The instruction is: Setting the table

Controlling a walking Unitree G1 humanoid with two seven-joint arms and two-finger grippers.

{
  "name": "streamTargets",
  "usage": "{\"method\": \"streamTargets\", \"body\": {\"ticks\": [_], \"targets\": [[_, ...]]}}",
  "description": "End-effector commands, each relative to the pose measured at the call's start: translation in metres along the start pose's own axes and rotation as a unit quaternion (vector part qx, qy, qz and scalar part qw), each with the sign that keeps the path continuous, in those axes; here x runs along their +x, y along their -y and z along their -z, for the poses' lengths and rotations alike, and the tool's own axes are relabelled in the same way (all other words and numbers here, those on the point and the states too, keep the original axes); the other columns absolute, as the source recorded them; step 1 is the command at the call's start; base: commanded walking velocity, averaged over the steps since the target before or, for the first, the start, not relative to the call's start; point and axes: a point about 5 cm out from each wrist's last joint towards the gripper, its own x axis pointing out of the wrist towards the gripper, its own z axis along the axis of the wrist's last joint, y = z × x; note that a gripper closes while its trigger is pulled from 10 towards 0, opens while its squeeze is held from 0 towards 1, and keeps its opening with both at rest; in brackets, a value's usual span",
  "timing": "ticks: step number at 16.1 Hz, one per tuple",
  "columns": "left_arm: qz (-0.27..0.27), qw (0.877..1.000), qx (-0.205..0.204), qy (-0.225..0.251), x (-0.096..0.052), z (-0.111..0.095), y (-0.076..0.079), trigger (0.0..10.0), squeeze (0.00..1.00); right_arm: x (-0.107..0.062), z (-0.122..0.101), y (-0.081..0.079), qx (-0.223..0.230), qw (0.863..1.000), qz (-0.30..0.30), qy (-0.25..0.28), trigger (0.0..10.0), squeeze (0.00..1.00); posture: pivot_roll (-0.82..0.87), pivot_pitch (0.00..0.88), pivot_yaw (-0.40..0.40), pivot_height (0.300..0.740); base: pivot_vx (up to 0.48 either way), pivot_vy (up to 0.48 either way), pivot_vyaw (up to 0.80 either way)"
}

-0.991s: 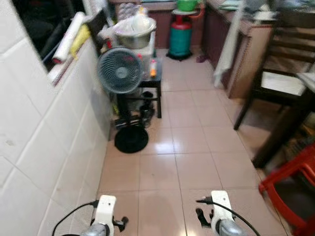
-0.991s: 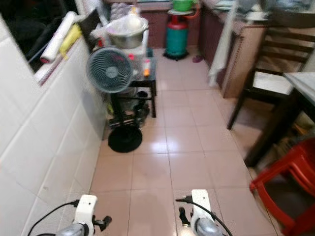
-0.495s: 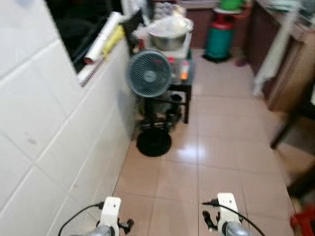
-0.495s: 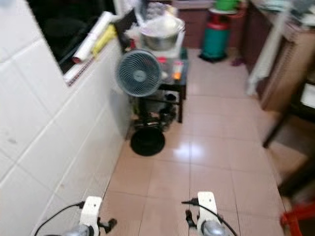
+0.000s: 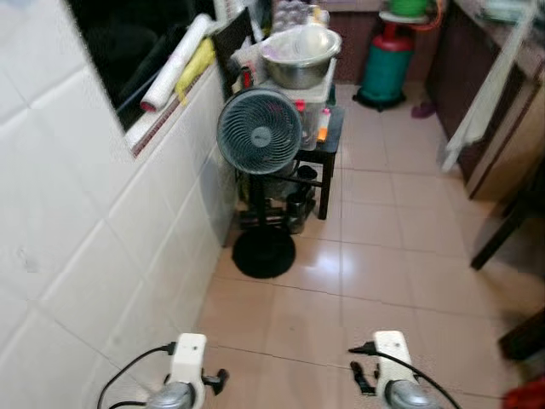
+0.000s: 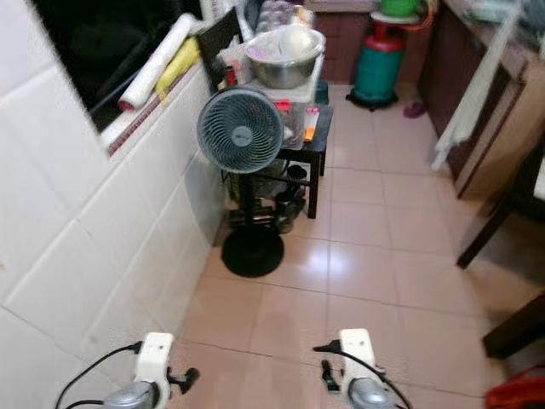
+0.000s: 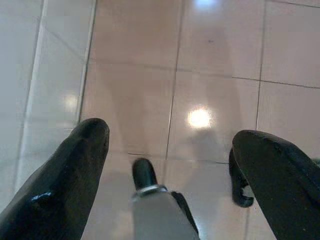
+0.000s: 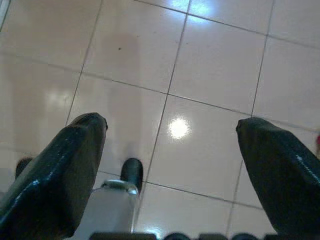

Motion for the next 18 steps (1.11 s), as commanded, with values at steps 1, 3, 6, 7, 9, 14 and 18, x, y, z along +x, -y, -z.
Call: {"method": "streamTargets", "body": {"ticks": [1, 3, 6, 7, 9, 14, 18], "targets": [[-0.019, 1.000, -0.007, -0.011, -0.002, 0.005, -0.010, 10.0, 0.00, 0.001, -0.003, -0.011, -0.010, 1.000, -0.017, 0.001, 10.0, 0.00, -0.04, 0.000, -0.004, 0.740, 0.000, 0.000, 0.00], [-0.025, 0.999, -0.020, -0.013, -0.003, 0.007, -0.011, 10.0, 0.00, 0.002, -0.007, -0.012, -0.024, 0.999, -0.024, 0.002, 10.0, 0.00, 0.00, 0.000, -0.037, 0.740, 0.000, 0.000, 0.00], [-0.036, 0.999, -0.033, -0.015, -0.004, 0.011, -0.015, 10.0, 0.00, 0.003, -0.012, -0.013, -0.038, 0.999, -0.029, 0.005, 10.0, 0.00, 0.03, 0.000, -0.062, 0.740, 0.000, 0.000, 0.00], [-0.038, 0.999, -0.034, -0.016, -0.004, 0.010, -0.015, 10.0, 0.00, 0.004, -0.015, -0.013, -0.038, 0.999, -0.029, 0.007, 10.0, 0.00, 0.03, 0.000, -0.062, 0.740, 0.000, 0.000, 0.00], [-0.040, 0.999, -0.033, -0.015, -0.003, 0.009, -0.016, 10.0, 0.00, 0.004, -0.015, -0.014, -0.033, 0.999, -0.027, 0.006, 10.0, 0.00, 0.03, 0.000, -0.056, 0.740, 0.000, 0.000, 0.00], [-0.034, 0.999, -0.006, -0.015, -0.003, 0.004, -0.016, 10.0, 0.00, 0.003, -0.007, -0.012, -0.008, 1.000, -0.013, -0.006, 10.0, 0.00, 0.01, 0.000, -0.024, 0.740, 0.000, 0.000, 0.00], [-0.033, 0.999, 0.002, -0.017, -0.003, 0.005, -0.017, 10.0, 0.00, 0.002, -0.004, -0.011, 0.003, 1.000, -0.007, -0.012, 10.0, 0.00, -0.01, 0.000, -0.007, 0.740, 0.000, 0.000, 0.00]]}}
